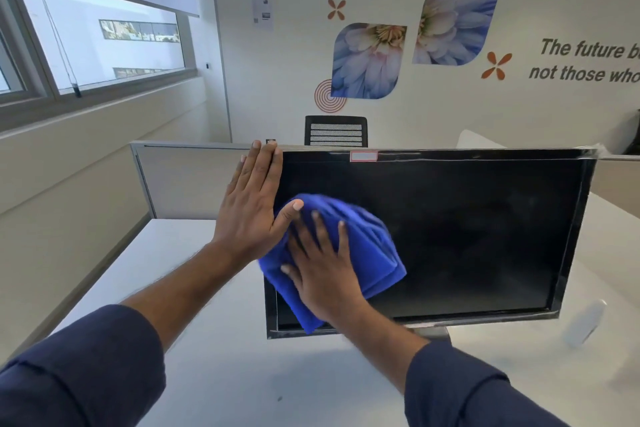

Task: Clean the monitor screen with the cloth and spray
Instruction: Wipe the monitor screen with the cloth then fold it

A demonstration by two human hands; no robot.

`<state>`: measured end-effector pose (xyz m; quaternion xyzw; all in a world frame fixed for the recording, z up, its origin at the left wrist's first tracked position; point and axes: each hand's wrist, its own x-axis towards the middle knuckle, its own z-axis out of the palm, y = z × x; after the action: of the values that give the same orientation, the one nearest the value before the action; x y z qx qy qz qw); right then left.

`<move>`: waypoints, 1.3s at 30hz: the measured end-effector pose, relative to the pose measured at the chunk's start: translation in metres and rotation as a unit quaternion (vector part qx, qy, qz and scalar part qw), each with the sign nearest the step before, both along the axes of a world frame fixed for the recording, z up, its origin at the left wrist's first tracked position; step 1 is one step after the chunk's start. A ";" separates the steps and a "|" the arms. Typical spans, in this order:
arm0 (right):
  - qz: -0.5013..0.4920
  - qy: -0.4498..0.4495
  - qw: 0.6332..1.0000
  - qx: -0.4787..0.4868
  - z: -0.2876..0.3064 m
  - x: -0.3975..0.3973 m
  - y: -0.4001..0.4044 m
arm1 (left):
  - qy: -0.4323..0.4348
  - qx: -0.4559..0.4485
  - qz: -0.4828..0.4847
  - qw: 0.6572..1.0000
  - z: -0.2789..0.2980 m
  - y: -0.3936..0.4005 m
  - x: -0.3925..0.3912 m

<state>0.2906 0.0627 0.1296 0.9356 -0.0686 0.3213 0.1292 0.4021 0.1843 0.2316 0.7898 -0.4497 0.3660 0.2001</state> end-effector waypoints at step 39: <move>0.001 0.018 0.996 -0.087 -0.024 -0.033 -0.036 | -0.048 0.056 -0.019 0.997 0.029 -0.040 -0.018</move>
<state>0.2577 0.0268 0.1051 0.9265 -0.0375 0.3094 0.2110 0.3840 0.1445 0.2602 0.7727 -0.4931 0.3740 0.1409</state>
